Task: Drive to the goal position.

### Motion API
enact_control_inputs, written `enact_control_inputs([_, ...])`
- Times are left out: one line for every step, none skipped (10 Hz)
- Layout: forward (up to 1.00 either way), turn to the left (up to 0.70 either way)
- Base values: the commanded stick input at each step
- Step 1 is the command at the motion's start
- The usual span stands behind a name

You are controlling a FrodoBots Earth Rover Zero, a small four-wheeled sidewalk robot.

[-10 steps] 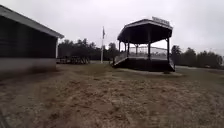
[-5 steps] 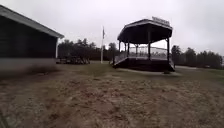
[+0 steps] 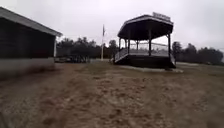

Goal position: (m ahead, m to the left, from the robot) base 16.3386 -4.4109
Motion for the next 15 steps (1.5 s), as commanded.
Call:
enact_control_inputs([0.70, 0.00])
enact_control_inputs([0.70, 0.00])
enact_control_inputs([0.70, 0.00])
enact_control_inputs([0.70, 0.00])
enact_control_inputs([0.70, 0.00])
enact_control_inputs([0.70, 0.00])
enact_control_inputs([0.70, 0.00])
enact_control_inputs([0.70, 0.00])
enact_control_inputs([0.70, 0.00])
enact_control_inputs([0.70, 0.00])
enact_control_inputs([0.70, 0.00])
enact_control_inputs([0.70, 0.00])
enact_control_inputs([0.70, 0.00])
enact_control_inputs([0.70, 0.00])
enact_control_inputs([0.70, 0.00])
